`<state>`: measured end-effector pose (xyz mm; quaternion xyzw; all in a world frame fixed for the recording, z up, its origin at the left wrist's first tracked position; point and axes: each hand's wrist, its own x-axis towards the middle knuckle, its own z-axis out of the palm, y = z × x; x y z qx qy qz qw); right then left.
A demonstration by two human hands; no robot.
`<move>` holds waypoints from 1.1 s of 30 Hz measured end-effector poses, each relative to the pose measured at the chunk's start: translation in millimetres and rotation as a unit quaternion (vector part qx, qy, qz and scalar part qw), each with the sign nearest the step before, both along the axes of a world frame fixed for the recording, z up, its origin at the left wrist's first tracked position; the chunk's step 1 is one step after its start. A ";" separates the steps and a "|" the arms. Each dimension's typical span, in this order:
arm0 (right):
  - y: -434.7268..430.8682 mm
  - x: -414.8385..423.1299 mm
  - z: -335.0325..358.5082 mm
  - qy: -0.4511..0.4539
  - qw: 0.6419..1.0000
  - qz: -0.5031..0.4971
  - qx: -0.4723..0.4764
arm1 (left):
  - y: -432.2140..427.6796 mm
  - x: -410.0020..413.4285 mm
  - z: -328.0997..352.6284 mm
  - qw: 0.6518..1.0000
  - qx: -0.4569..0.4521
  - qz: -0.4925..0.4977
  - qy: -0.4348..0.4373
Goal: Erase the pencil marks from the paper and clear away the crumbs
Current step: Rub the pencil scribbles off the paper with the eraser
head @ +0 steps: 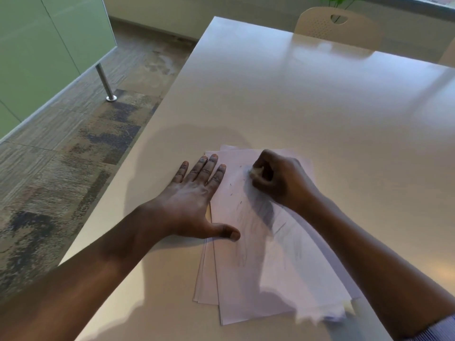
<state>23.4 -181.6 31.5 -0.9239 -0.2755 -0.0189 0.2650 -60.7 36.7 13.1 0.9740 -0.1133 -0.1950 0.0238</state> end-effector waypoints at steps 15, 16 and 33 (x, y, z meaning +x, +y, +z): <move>2.6 -21.8 -3.0 0.024 0.999 0.045 0.004 | 1.2 -0.3 -1.3 1.000 -0.002 -0.004 0.006; 3.7 -30.5 -4.2 0.028 0.997 0.066 -0.001 | 1.7 0.2 -2.2 1.000 -0.002 -0.004 0.004; -5.2 20.1 -6.8 0.003 0.996 -0.086 0.017 | -0.4 -1.2 2.5 1.000 -0.006 0.003 0.005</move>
